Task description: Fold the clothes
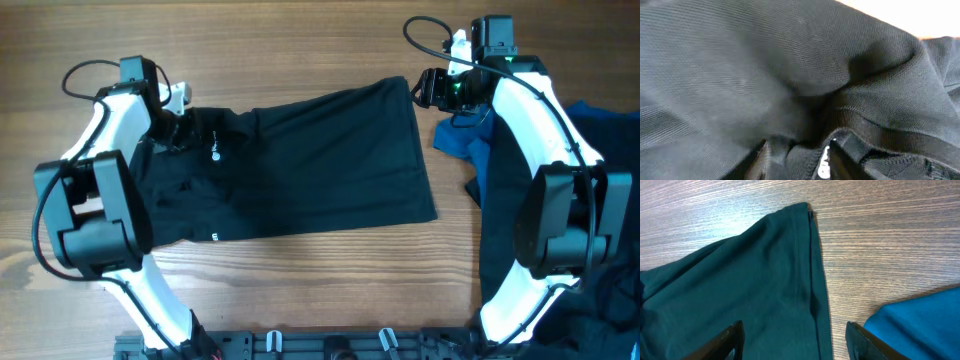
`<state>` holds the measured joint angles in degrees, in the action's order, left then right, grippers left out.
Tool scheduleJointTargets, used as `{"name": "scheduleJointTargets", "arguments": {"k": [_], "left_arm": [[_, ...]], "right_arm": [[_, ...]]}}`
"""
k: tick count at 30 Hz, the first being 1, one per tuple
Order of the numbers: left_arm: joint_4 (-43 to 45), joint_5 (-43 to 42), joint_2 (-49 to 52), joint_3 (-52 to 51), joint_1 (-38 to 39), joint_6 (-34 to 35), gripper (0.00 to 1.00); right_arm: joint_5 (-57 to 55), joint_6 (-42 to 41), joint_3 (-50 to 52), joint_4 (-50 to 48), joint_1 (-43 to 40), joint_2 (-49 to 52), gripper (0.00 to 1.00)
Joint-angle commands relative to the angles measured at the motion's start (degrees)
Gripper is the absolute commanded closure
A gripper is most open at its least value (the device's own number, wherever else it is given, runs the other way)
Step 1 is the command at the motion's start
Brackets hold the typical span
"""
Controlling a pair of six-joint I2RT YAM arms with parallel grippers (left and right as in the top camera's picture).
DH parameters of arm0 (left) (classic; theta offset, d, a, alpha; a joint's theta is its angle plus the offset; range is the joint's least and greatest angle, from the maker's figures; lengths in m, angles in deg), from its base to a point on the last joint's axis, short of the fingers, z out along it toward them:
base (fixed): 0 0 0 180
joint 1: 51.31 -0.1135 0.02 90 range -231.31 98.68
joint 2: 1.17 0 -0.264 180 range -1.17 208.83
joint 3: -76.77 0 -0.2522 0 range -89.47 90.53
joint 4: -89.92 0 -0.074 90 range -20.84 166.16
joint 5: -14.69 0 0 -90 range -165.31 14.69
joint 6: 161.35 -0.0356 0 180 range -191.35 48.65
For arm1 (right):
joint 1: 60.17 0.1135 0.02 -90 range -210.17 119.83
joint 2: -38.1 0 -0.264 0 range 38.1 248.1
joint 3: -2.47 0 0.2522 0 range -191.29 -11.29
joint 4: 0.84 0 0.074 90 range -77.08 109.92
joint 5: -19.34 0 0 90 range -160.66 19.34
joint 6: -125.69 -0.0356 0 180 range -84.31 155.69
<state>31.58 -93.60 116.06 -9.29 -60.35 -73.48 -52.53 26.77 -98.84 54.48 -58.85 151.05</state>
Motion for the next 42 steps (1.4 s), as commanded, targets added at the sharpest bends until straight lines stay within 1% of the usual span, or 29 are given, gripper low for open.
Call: {"name": "scheduleJointTargets", "arguments": {"k": [1,3,6,8,11,12,14,16,18,20,22,25,28,30,31,32,34,35,36,40,41,42], "left_arm": [[0.0,-5.5,3.0,-0.5,0.5,-4.1,0.76],[-0.2,-6.2,3.6,-0.5,0.7,-4.1,0.96],[-1.9,-5.7,2.9,-0.2,0.5,-3.6,0.96],[-3.4,-4.8,1.8,0.8,-0.1,0.3,0.96],[-5.7,-4.8,-1.5,3.9,-1.3,11.3,0.96],[-5.8,-4.6,-2.5,4.5,-1.3,14.0,0.96],[-5.5,-0.5,-4.2,5.3,-1.3,22.9,0.96],[-4.2,1.0,-4.7,5.3,-1.2,27.5,0.96],[-4.4,1.8,-4.6,5.3,-1.1,29.7,0.96],[-4.6,3.7,-4.6,5.3,-1.0,35.1,0.96],[-3.9,4.3,-4.6,5.3,-1.0,38.6,0.96],[-4.4,10.3,-4.6,5.3,-1.1,39.5,0.96],[-8.2,22.1,-4.6,5.3,-1.1,39.5,0.96],[-8.9,25.9,-4.6,5.3,-1.0,38.2,0.96],[-8.8,26.3,-4.6,5.3,-0.9,37.6,0.96],[-8.4,26.5,-4.6,5.3,-0.7,36.2,0.94],[-8.4,27.4,-4.7,5.3,-0.3,34.1,0.86],[-8.5,27.4,-4.7,5.3,-0.2,32.3,0.77],[-9.1,27.3,-4.9,5.4,-0.2,31.4,0.73],[-12.8,27.3,-6.1,5.4,-0.2,30.8,0.63],[-13.9,27.1,-6.5,5.3,-0.2,30.2,0.58],[-15.1,26.0,-6.6,5.3,-0.2,27.3,0.57]], "right_arm": [[-0.2,-0.2,-0.1,0.1,0.0,0.4,0.35],[-0.2,-0.2,-0.1,0.1,0.0,0.4,0.35],[-0.2,-0.3,-0.1,0.1,0.0,0.4,0.35],[-0.2,-0.2,-0.1,0.1,0.0,0.4,0.36],[-0.2,-0.2,-0.1,0.1,0.0,0.4,0.35],[-0.2,-0.2,-0.1,0.1,0.0,0.4,0.35],[-0.2,-0.2,-0.1,0.1,0.0,0.4,0.35],[-0.2,-0.2,-0.1,0.1,0.0,0.4,0.35],[-0.2,-0.2,-0.1,0.1,0.0,0.4,0.34],[-0.2,-0.2,-0.1,0.1,0.0,0.4,0.35],[-0.2,-0.2,-0.1,0.1,0.0,0.4,0.35],[-0.2,-0.2,-0.1,0.3,0.0,0.4,0.35],[-0.2,-0.1,-0.1,0.5,0.0,0.4,0.34],[-0.2,-0.1,-0.1,0.4,0.0,0.4,0.34],[-0.2,-0.1,-0.1,0.3,0.0,0.4,0.34],[-0.2,-0.1,-0.1,0.3,0.0,0.4,0.34],[-0.2,-0.2,-0.1,0.5,0.0,0.4,0.34],[-0.2,-0.2,-0.1,0.6,0.0,0.4,0.34],[-0.2,-0.1,-0.1,0.7,0.0,0.4,0.34],[-0.4,-0.1,-0.1,0.8,0.0,0.4,0.33],[-0.4,-0.1,-0.1,0.8,0.0,0.4,0.32],[-0.4,-0.1,-0.1,0.8,0.0,0.4,0.31]]}}
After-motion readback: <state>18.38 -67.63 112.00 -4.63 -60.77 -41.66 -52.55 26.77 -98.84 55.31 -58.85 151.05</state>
